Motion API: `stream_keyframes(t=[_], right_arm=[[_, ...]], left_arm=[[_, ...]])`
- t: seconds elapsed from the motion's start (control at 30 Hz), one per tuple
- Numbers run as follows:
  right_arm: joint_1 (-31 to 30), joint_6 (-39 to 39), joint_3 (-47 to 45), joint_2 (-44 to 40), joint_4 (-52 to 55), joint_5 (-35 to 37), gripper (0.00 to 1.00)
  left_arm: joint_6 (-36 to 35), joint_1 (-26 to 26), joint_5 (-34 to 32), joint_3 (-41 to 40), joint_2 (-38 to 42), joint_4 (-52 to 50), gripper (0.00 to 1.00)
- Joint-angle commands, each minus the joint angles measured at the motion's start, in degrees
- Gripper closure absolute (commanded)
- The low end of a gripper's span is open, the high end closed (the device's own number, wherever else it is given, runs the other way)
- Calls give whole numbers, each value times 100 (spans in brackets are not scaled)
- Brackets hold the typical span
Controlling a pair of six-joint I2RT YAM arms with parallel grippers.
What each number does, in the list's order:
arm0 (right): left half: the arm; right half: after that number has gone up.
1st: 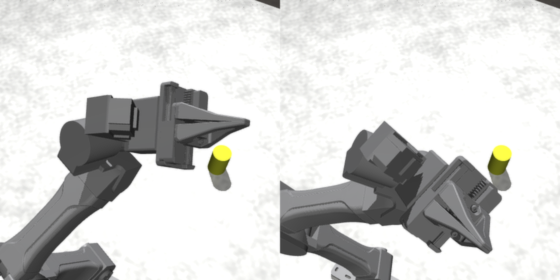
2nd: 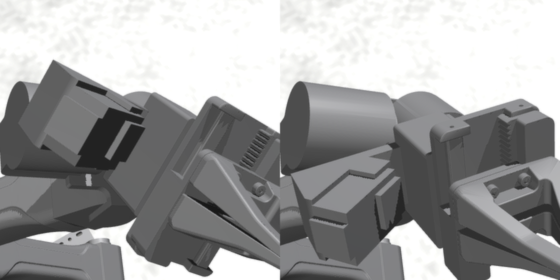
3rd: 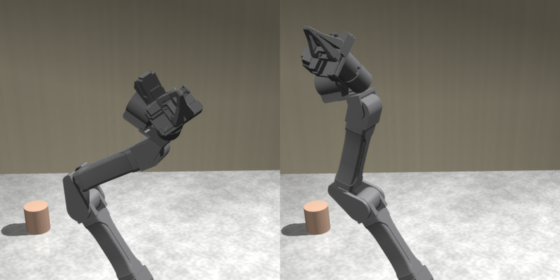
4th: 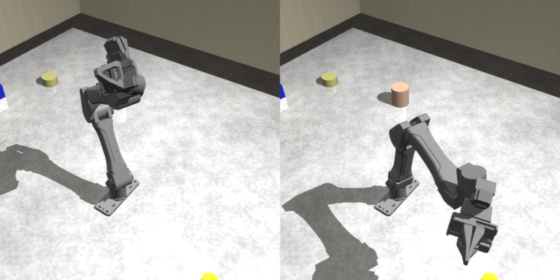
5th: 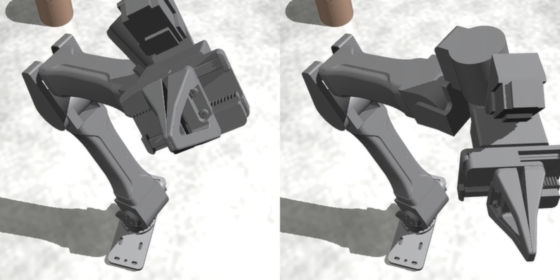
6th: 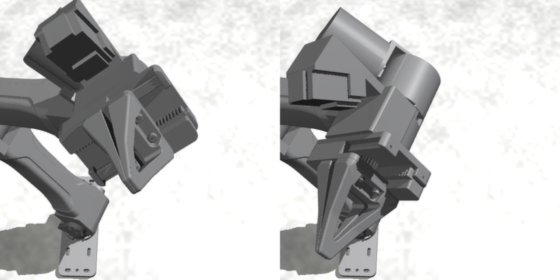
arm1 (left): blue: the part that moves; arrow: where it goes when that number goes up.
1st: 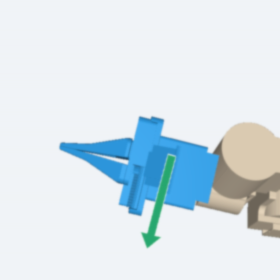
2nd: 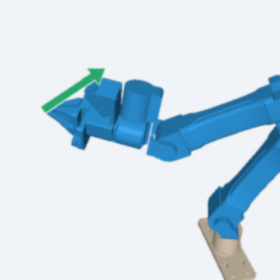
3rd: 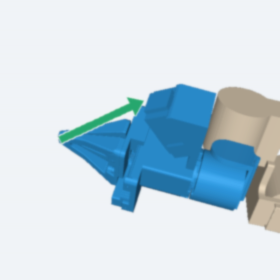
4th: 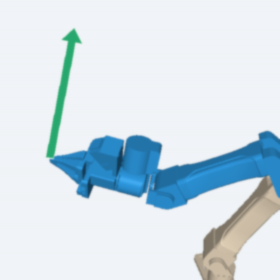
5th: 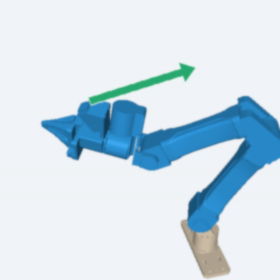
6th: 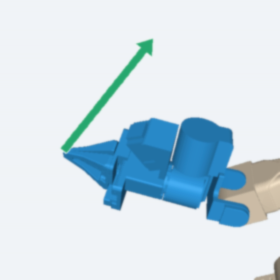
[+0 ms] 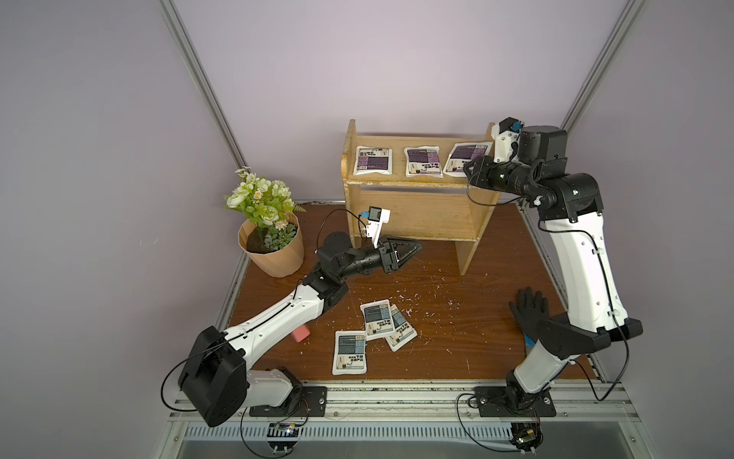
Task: Place the bagged coffee beans on the shelf by color
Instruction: Place the bagged coffee beans on the shelf.
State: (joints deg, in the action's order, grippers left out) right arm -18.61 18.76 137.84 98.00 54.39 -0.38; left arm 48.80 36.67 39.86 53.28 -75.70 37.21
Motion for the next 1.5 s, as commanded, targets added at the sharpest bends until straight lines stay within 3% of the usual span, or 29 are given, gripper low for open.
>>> stream_keyframes(t=[0.0, 0.07, 0.47, 0.7, 0.93, 1.17, 1.27, 1.37, 1.47], right_arm=[[11, -78, -11, -159, -7, 46, 57], [20, -58, -1, -178, -7, 56, 51], [-43, -187, 10, -209, 50, 545, 44], [-262, -259, -175, -345, 183, 980, 30], [-470, -108, -672, -932, 283, 1426, 29], [-499, 12, -1403, -1614, 73, 1319, 32], [-499, 19, -1525, -1822, -252, 895, 49], [-502, 114, -1537, -1855, -658, 256, 84], [-503, 174, -1484, -1675, -957, -372, 100]], left_arm=[[64, -72, 128, 7, -65, 258, 55], [86, -72, 137, 12, -81, 273, 55], [161, -72, 218, 77, -155, 306, 55], [181, -72, 307, 251, -311, 278, 55], [305, -69, 425, 385, -578, 457, 55], [364, -70, 480, 512, -831, 597, 55], [273, -72, 394, 530, -858, 532, 55], [74, -69, 298, 570, -850, 261, 55], [-89, -68, 129, 574, -782, 20, 56]])
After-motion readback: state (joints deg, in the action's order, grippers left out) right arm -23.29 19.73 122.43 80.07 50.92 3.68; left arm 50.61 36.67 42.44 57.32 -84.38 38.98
